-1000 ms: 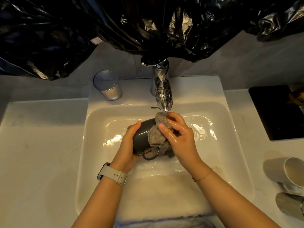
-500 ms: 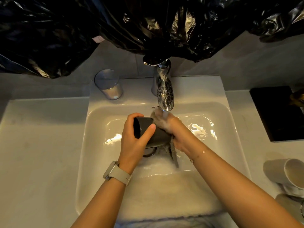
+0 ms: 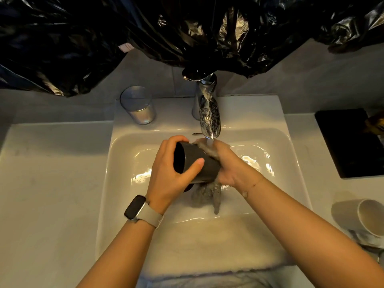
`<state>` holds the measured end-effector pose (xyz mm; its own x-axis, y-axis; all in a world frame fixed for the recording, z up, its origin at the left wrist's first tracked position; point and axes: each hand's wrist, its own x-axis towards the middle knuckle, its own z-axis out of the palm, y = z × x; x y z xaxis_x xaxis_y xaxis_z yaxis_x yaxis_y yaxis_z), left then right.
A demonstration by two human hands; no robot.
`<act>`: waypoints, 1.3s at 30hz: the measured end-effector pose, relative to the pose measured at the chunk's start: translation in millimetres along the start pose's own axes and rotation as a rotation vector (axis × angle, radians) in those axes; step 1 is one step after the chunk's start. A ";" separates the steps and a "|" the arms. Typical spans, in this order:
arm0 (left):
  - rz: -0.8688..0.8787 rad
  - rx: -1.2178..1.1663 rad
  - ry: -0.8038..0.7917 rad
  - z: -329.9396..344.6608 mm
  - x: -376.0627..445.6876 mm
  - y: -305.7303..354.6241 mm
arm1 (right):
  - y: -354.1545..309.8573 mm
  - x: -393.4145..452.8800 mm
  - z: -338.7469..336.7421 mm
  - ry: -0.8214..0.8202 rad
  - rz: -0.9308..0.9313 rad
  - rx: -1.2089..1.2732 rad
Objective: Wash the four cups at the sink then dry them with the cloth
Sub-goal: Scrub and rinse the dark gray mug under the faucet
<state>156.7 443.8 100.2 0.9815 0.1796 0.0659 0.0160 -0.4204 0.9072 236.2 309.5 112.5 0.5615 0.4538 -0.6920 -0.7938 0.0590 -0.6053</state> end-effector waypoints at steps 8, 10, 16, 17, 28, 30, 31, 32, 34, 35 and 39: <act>-0.436 -0.374 0.012 3.1 6.5 8.8 | 32.9 4.9 -5.4 0.152 -0.166 -0.216; -0.325 -0.138 -0.032 3.9 6.8 6.8 | 30.6 3.7 -6.0 0.127 -0.062 -0.053; -0.315 -0.190 -0.097 -5.6 -1.7 12.5 | 27.8 -0.1 -4.0 0.052 0.033 0.324; -0.363 -0.223 -0.063 -6.9 -9.6 12.2 | 27.5 0.1 -3.9 0.061 0.027 0.366; -0.512 -0.904 0.131 6.9 -26.8 24.3 | 44.2 -8.8 4.2 0.089 -0.024 0.436; -0.505 -0.955 0.093 -1.4 -23.4 21.2 | 51.5 -13.8 -2.7 0.192 -0.059 0.343; -0.495 -0.916 0.068 -5.1 -22.3 18.6 | 56.4 -19.1 -9.4 0.260 -0.078 0.262; -0.477 -0.850 0.038 -8.3 -21.8 16.2 | 59.4 -27.2 -15.5 0.318 -0.108 0.184; -0.445 -0.718 -0.019 -12.5 -21.5 11.6 | 55.9 -46.2 -24.6 0.410 -0.209 0.047; -0.442 -0.665 -0.036 -13.9 -21.6 10.1 | 49.8 -57.4 -25.7 0.429 -0.271 -0.024; -0.489 -0.551 -0.086 -15.5 -16.0 8.3 | 22.4 -80.4 -24.4 0.257 -0.411 -0.368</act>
<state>138.2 451.2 113.1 0.8987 0.1521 -0.4114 0.3794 0.2009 0.9031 178.9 252.6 144.9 0.8798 0.2267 -0.4177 -0.3928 -0.1480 -0.9076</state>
